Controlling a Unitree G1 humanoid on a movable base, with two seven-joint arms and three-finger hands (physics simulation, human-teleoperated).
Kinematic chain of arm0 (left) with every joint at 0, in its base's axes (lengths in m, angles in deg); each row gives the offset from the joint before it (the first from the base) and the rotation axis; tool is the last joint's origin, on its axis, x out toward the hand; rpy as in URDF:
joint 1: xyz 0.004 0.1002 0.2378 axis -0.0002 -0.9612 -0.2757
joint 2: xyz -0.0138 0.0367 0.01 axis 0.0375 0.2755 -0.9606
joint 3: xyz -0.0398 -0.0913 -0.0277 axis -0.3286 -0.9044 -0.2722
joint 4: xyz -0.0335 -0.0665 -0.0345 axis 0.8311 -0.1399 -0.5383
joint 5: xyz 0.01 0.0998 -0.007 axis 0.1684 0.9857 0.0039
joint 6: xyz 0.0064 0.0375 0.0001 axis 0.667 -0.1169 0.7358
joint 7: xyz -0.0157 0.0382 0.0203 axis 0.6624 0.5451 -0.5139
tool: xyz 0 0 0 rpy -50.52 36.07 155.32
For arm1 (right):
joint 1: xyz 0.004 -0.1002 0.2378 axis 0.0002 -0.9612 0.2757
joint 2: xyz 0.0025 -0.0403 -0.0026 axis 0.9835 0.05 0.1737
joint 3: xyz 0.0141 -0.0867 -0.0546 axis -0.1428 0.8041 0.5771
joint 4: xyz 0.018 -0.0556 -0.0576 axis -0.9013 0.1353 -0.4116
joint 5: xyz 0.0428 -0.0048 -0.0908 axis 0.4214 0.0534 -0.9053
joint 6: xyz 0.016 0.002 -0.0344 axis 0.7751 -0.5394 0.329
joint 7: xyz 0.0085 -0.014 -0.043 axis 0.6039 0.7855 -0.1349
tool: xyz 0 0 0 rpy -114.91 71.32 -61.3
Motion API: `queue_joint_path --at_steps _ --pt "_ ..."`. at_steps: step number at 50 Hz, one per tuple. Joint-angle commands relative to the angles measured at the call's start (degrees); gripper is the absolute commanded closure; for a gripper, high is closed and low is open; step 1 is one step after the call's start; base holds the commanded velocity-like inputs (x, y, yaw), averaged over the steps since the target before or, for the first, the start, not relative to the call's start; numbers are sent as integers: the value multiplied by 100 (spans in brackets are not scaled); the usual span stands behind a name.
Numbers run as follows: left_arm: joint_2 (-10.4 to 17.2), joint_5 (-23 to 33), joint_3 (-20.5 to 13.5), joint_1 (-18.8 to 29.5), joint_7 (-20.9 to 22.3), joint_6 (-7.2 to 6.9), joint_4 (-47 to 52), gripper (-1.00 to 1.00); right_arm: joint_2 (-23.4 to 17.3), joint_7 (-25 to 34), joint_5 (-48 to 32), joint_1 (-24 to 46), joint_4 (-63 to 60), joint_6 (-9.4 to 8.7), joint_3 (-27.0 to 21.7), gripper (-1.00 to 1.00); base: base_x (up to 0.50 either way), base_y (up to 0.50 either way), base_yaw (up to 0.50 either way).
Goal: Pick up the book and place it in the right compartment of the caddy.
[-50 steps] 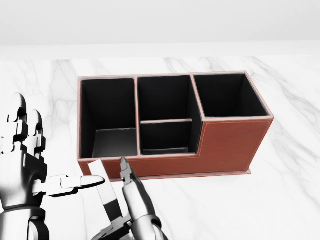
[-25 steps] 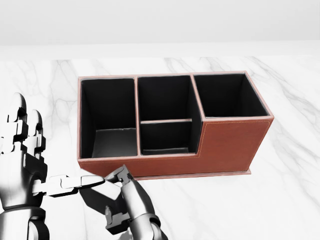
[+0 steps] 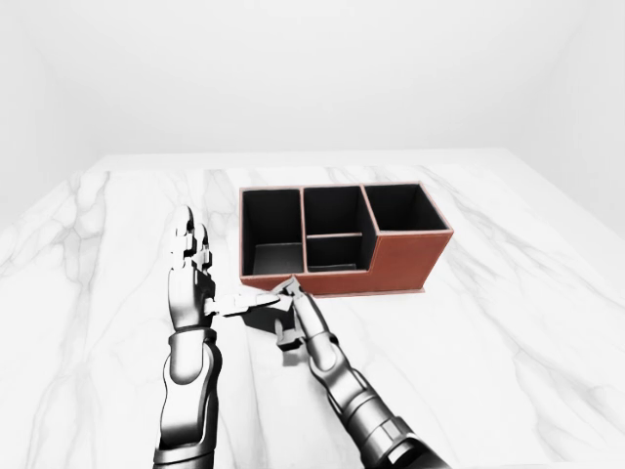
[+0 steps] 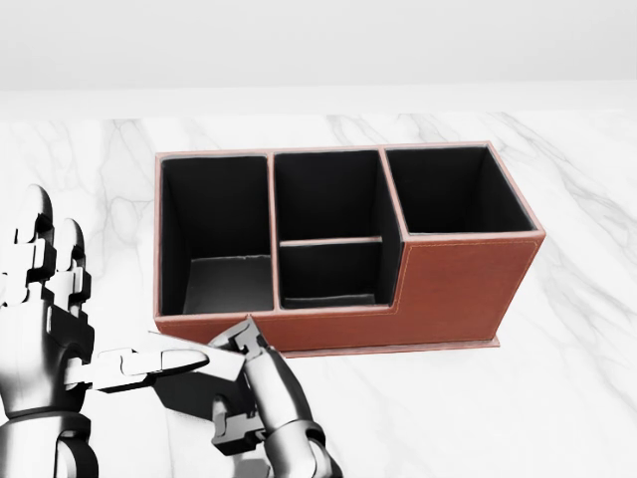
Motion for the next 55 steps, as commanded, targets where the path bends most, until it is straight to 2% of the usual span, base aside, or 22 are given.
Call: queue_joint_path --at_steps 1,19,21,24,27,28,30,46,55 --pt "-15 -56 0 -18 87 0 -25 -100 -84 140 535 -169 -947 2 90 100 0 0 0" --pt "-14 -54 1 -18 87 0 -25 -100 -188 272 756 -128 -1488 2 36 100 0 0 0" --pt "-14 -55 1 -18 89 0 -24 -100 -252 156 786 -27 -1059 2 -20 100 0 0 0" --pt "-15 -54 0 -18 87 0 -25 -100 -256 378 823 -112 -2005 2 2 100 0 0 0" --pt "-14 -55 1 -18 88 0 -25 -100 -314 379 882 -55 -2097 2 -22 100 0 0 0" --pt "-14 -53 1 -18 88 0 -24 -100 -360 273 892 16 -1677 2 -62 100 0 0 0" --pt "-15 -55 1 -18 87 0 -25 -100 -339 445 921 -9 -2418 2 -58 100 0 0 0" --pt "-17 -25 25 -26 103 0 -61 -100 -596 569 1113 329 -3287 2 -274 100 0 0 0" --pt "-15 -32 16 -34 121 0 -53 -100 -767 509 837 317 -4155 2 -301 100 0 0 0"
